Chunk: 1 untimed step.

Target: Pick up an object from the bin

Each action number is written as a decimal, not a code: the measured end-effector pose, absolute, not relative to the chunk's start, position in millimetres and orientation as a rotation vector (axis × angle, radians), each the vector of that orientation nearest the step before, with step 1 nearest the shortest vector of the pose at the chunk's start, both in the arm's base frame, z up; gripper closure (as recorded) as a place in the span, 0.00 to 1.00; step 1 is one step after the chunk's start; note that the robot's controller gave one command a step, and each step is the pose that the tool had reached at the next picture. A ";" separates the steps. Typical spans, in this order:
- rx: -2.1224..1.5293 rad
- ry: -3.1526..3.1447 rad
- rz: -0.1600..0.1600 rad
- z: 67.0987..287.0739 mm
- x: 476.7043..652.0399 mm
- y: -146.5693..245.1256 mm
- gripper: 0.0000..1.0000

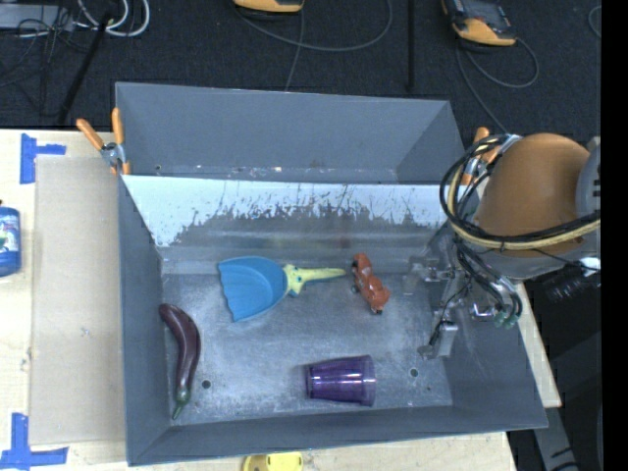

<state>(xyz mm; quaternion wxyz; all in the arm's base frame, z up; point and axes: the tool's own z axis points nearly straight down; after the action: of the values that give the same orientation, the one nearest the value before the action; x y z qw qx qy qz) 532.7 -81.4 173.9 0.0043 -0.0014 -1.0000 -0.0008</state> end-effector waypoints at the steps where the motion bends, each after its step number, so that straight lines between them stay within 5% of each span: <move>1: -0.001 -3.141 0.000 178.2 534.3 -81.3 0.00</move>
Offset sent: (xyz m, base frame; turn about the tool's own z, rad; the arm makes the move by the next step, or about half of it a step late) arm 0.0017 0.0285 -0.1039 -0.1159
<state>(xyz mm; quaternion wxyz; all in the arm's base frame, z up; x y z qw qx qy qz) 534.3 -81.3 178.2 0.0005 -0.0003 -1.0000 -0.0001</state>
